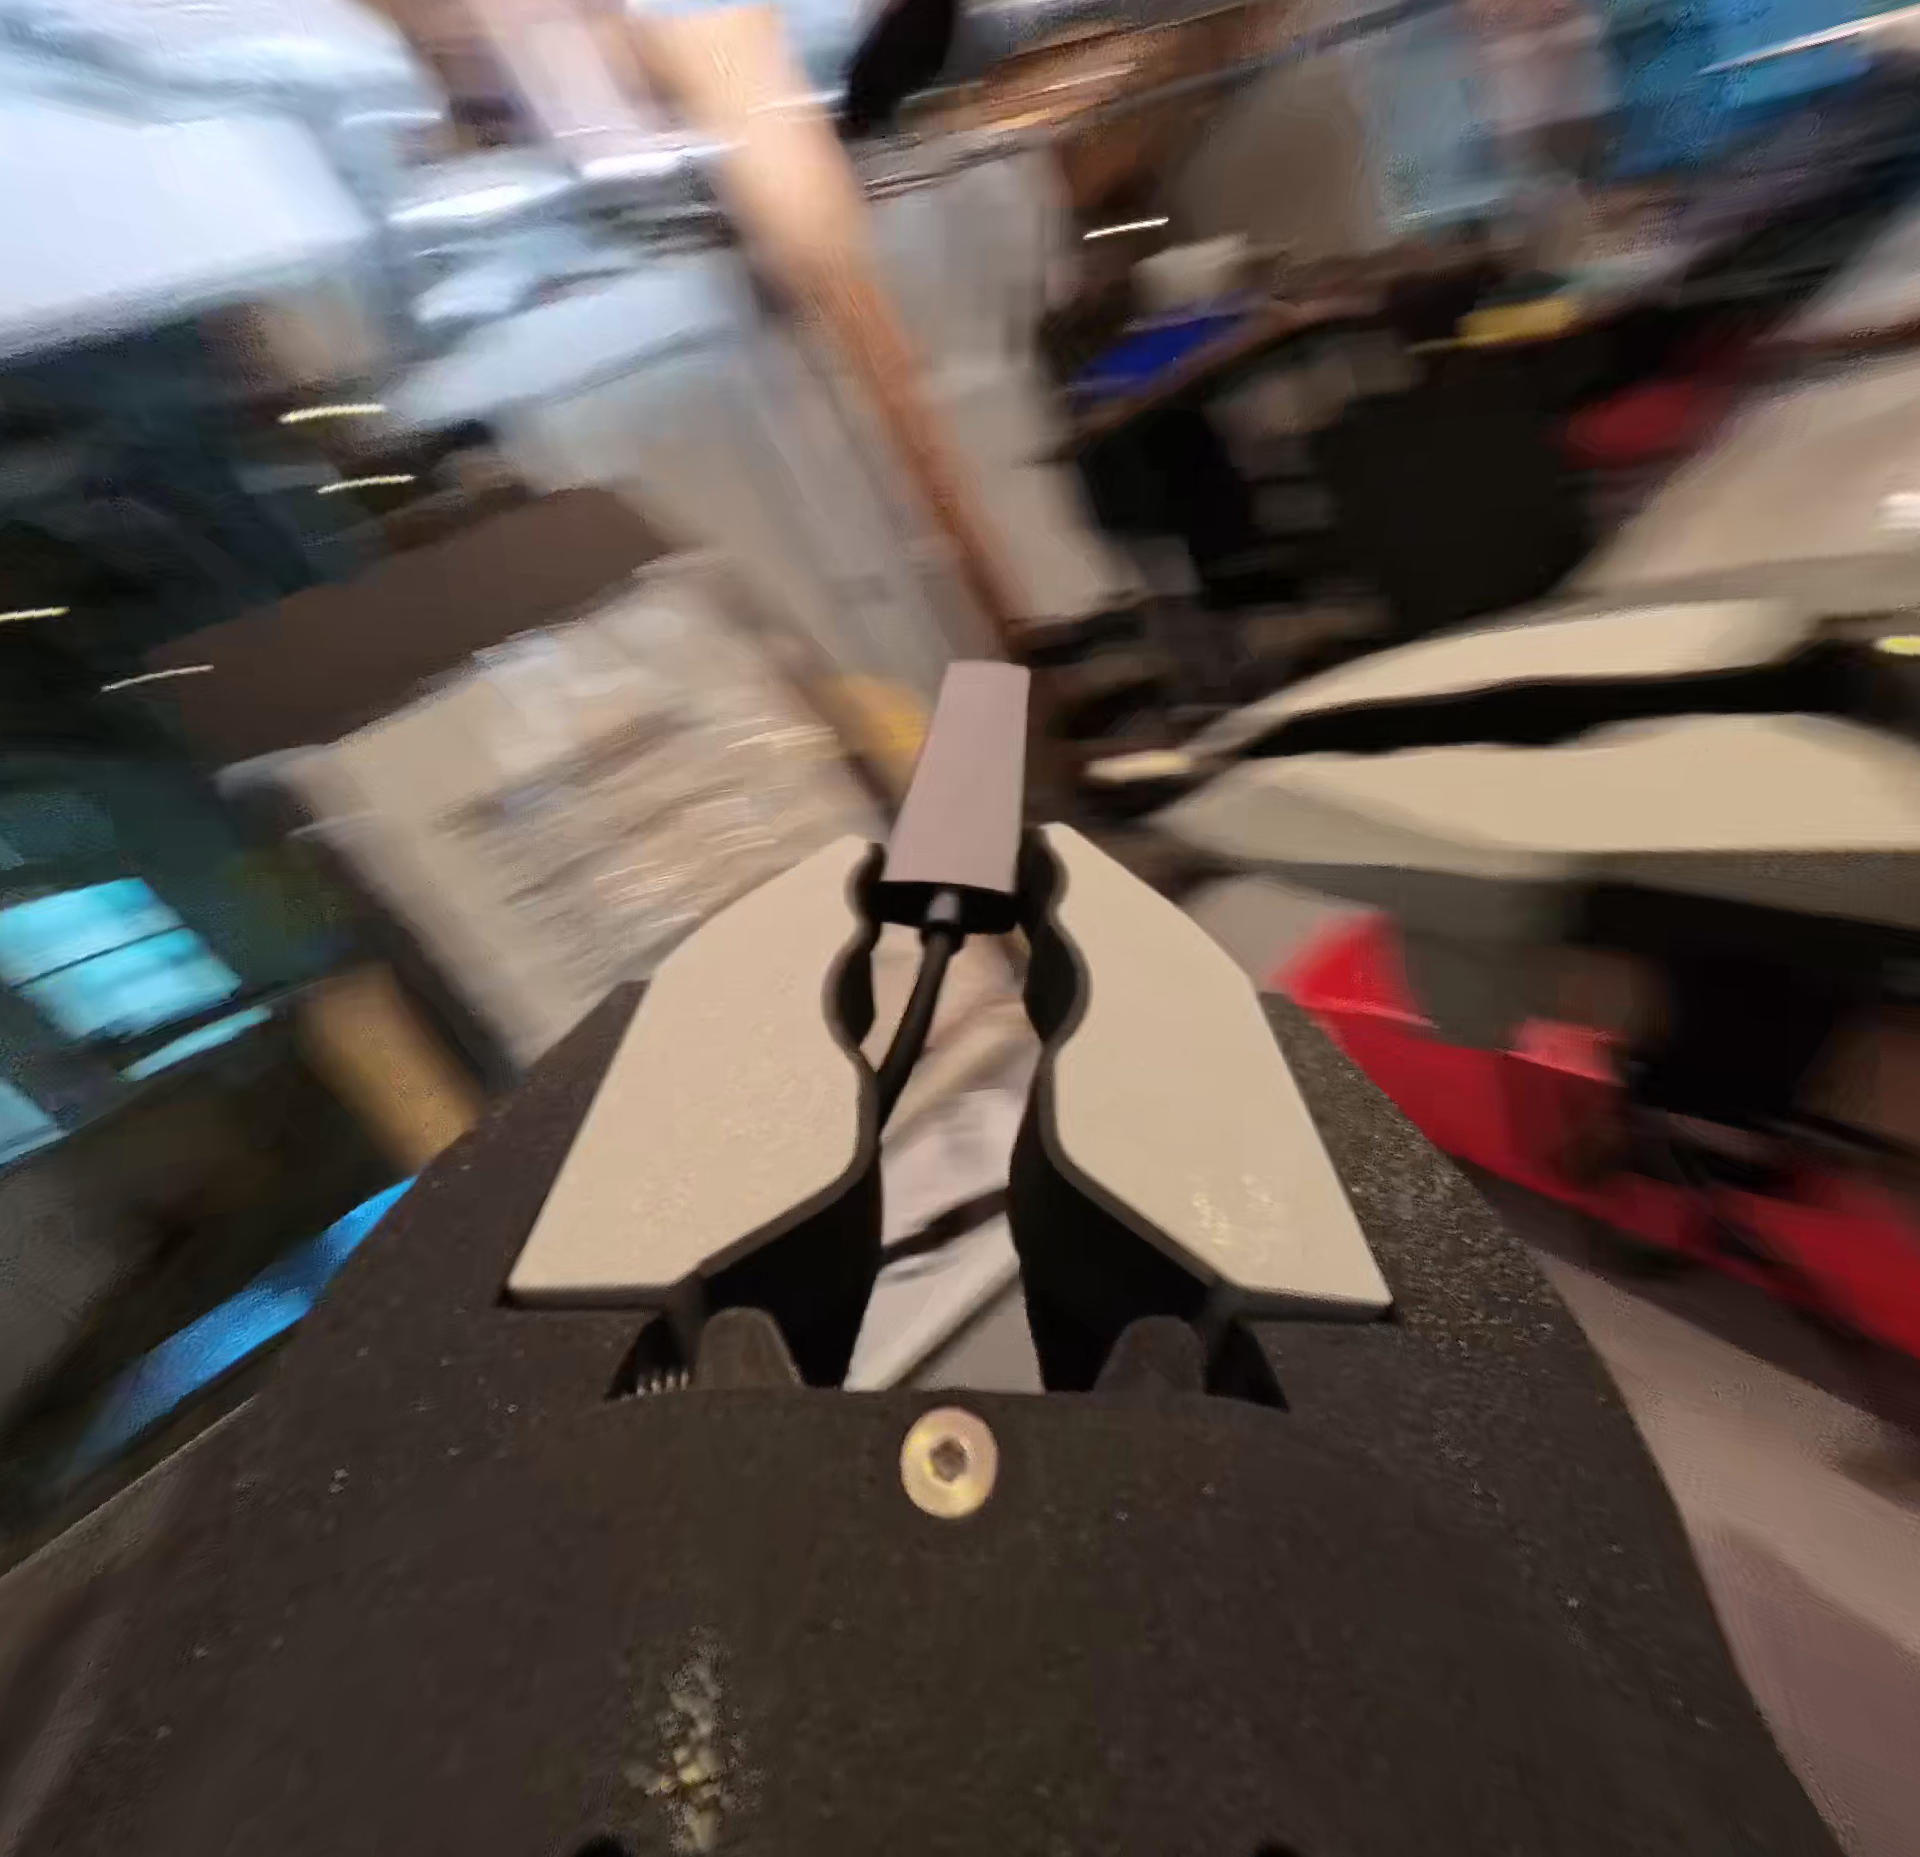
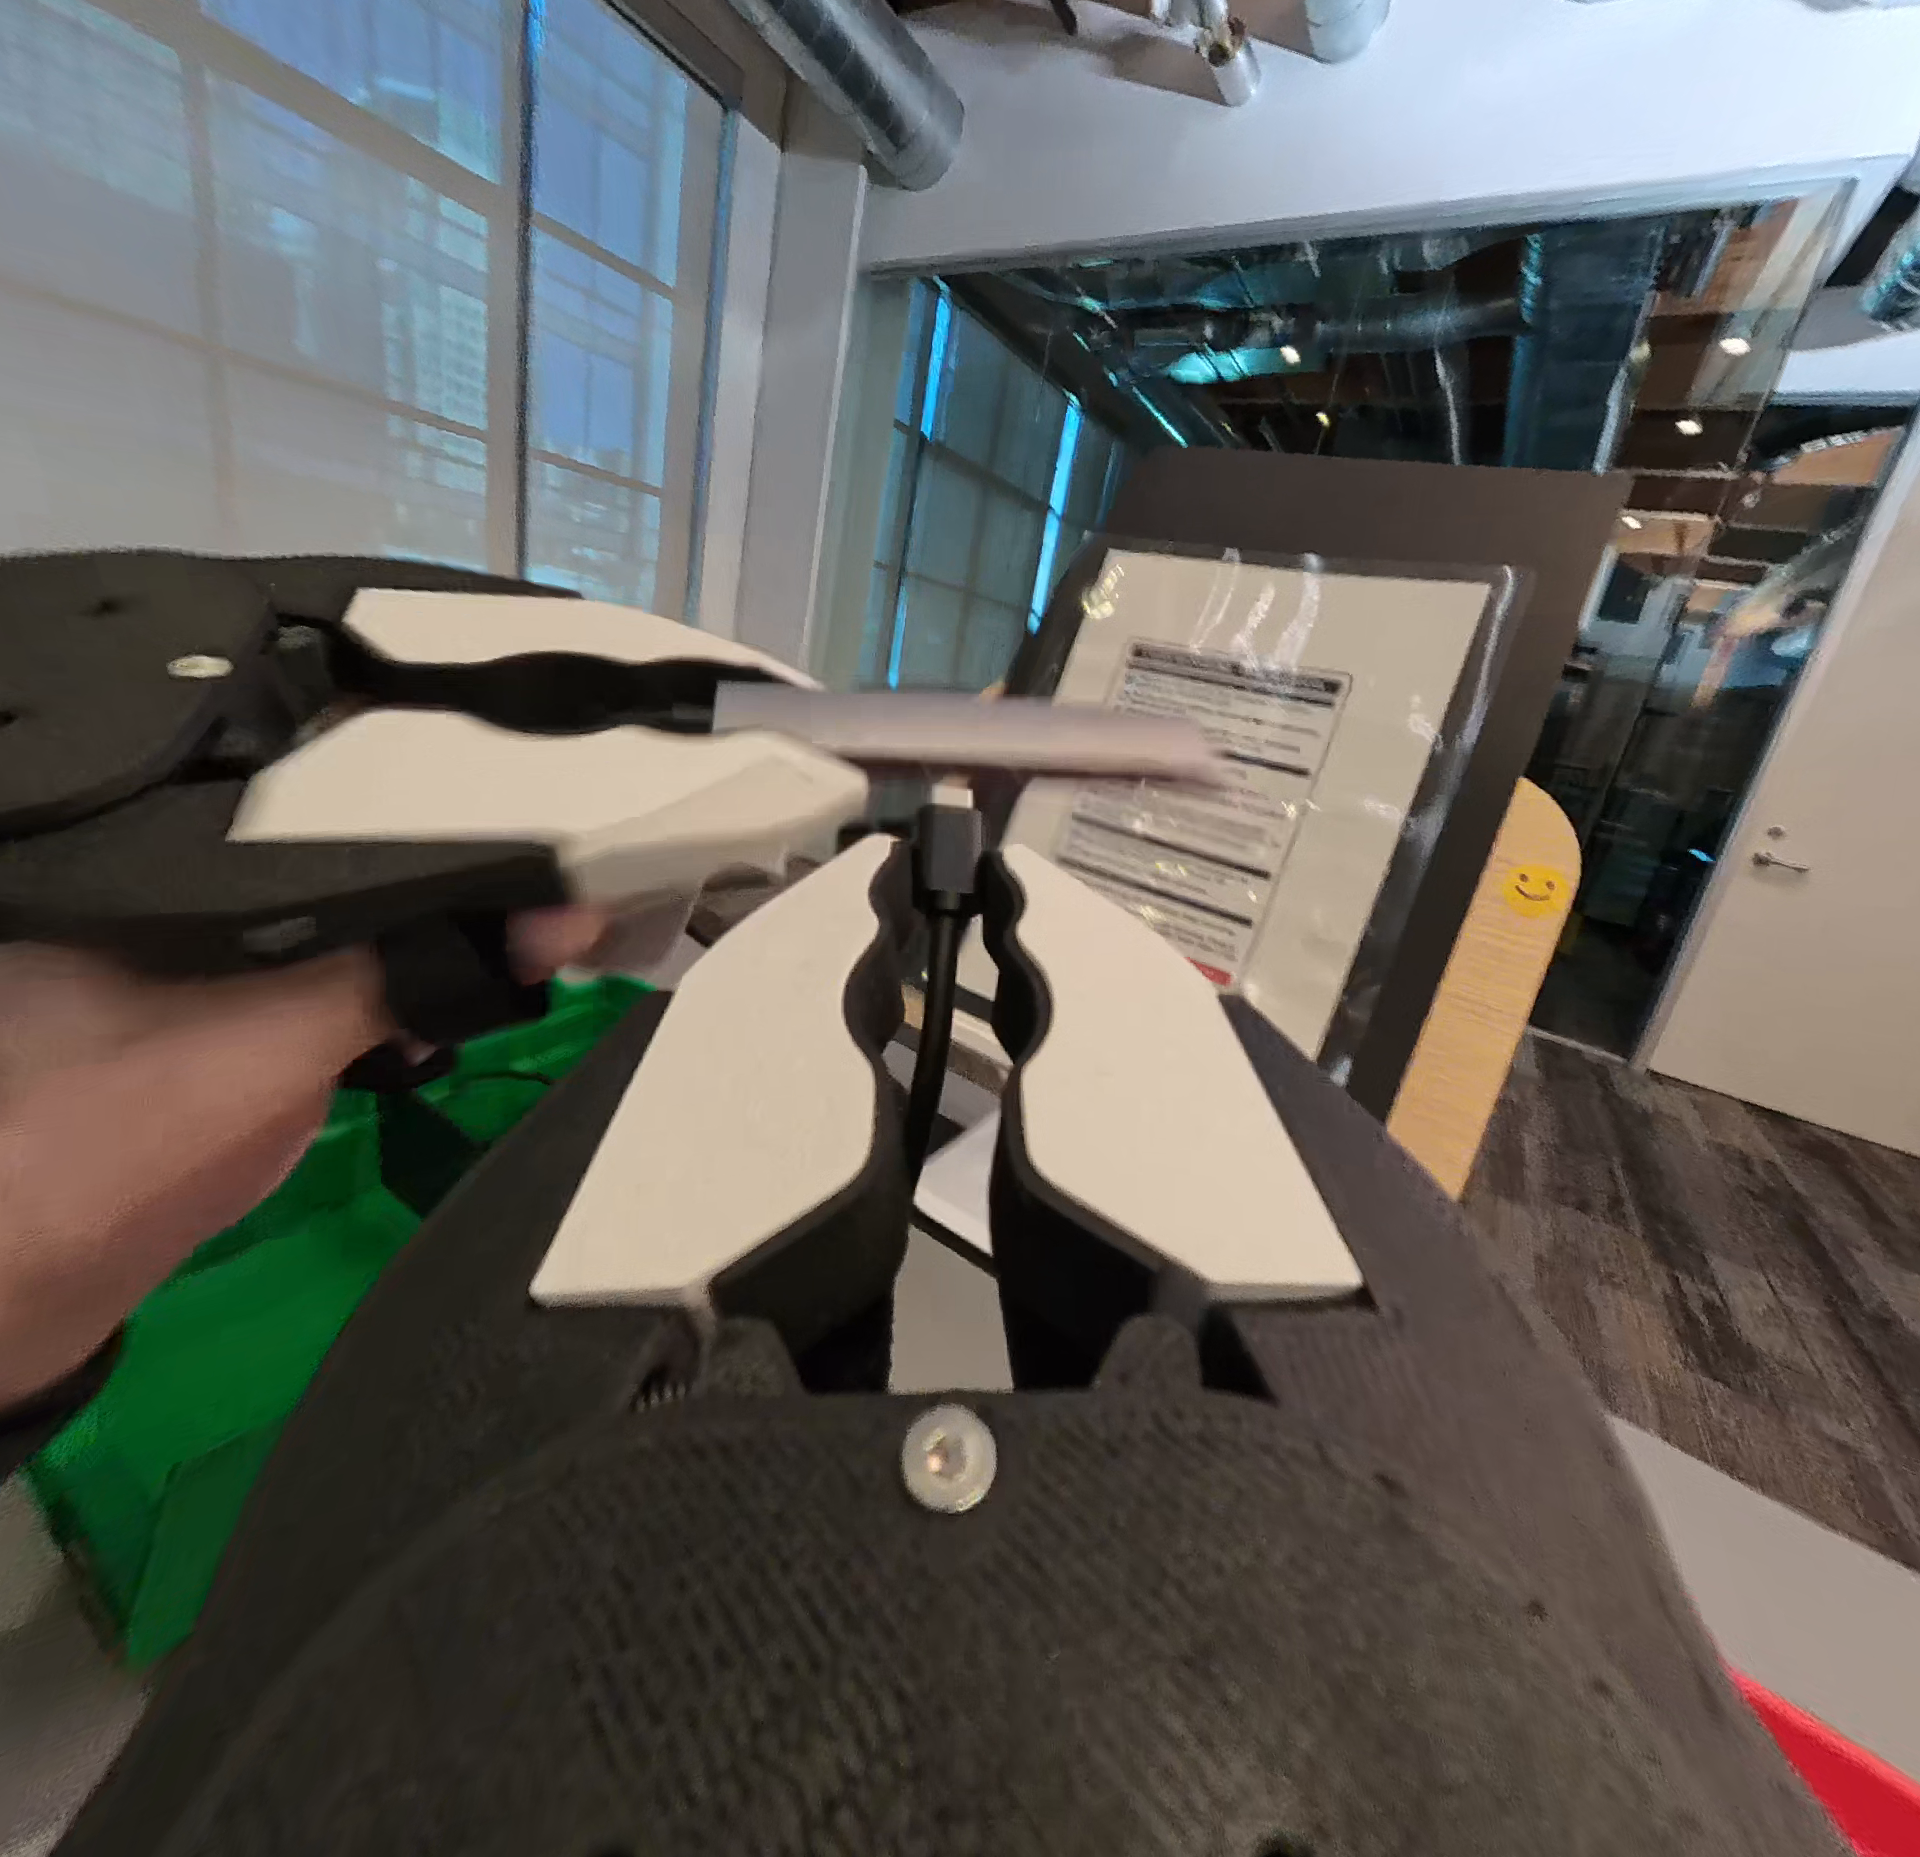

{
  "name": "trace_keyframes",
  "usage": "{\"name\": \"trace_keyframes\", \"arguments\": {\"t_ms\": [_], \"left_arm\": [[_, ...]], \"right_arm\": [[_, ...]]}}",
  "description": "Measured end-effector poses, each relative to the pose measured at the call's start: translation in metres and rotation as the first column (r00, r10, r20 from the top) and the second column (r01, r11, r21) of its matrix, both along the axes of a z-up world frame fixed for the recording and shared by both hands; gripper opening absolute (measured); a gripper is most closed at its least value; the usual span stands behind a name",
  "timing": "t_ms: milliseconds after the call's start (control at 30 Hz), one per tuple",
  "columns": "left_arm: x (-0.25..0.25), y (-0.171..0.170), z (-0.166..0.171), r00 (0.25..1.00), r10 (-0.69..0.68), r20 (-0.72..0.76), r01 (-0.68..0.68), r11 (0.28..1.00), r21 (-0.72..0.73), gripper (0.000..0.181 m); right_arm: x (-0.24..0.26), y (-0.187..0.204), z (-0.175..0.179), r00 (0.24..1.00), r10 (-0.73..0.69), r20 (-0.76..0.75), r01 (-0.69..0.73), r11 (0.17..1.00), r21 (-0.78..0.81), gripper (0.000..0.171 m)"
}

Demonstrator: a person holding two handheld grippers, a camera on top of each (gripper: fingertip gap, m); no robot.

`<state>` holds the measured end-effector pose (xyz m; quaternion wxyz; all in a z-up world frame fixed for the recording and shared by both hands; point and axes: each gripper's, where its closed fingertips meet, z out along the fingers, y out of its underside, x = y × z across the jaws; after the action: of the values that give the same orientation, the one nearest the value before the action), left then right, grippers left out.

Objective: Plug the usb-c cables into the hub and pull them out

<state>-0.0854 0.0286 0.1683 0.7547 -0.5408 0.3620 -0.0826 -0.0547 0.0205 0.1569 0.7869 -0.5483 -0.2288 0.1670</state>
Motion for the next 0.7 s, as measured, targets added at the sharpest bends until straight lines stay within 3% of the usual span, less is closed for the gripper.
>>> {"name": "trace_keyframes", "arguments": {"t_ms": [33, 67, 133, 200, 300, 400, 533, 633, 700], "left_arm": [[-0.028, 0.012, 0.010, 0.989, 0.149, 0.017, -0.150, 0.985, 0.085, 0.024], [-0.050, 0.020, 0.016, 0.980, 0.197, 0.031, -0.200, 0.974, 0.111, 0.024], [-0.062, 0.010, 0.021, 0.990, -0.066, 0.126, 0.069, 0.997, -0.024, 0.024], [-0.072, -0.008, 0.035, 0.913, -0.274, 0.302, 0.315, 0.944, -0.095, 0.024], [-0.085, -0.017, 0.040, 0.886, -0.318, 0.339, 0.375, 0.919, -0.118, 0.024], [-0.086, -0.026, 0.042, 0.889, -0.340, 0.308, 0.388, 0.915, -0.110, 0.024], [-0.077, -0.033, 0.040, 0.903, -0.350, 0.251, 0.385, 0.916, -0.110, 0.024], [-0.069, -0.035, 0.036, 0.904, -0.367, 0.219, 0.399, 0.908, -0.126, 0.024], [-0.063, -0.036, 0.032, 0.903, -0.379, 0.203, 0.411, 0.899, -0.151, 0.024]], "right_arm": [[-0.001, -0.008, 0.006, 1.000, 0.021, -0.016, -0.020, 0.999, 0.034, 0.013], [-0.003, -0.015, 0.010, 1.000, 0.026, 0.005, -0.026, 0.998, 0.063, 0.014], [-0.004, -0.023, 0.020, 0.998, 0.000, 0.060, -0.006, 0.995, 0.104, 0.014], [0.003, -0.031, 0.031, 0.997, 0.034, 0.071, -0.040, 0.996, 0.078, 0.014], [0.027, -0.051, 0.049, 0.980, 0.184, 0.074, -0.185, 0.983, 0.011, 0.014], [0.072, -0.057, 0.052, 0.979, 0.182, 0.088, -0.175, 0.981, -0.079, 0.013], [0.117, -0.049, 0.026, 0.961, 0.146, 0.236, -0.111, 0.982, -0.155, 0.014], [0.141, -0.033, -0.019, 0.920, 0.184, 0.347, -0.084, 0.955, -0.284, 0.014], [0.164, -0.019, -0.062, 0.899, 0.208, 0.386, -0.014, 0.894, -0.449, 0.014]]}}
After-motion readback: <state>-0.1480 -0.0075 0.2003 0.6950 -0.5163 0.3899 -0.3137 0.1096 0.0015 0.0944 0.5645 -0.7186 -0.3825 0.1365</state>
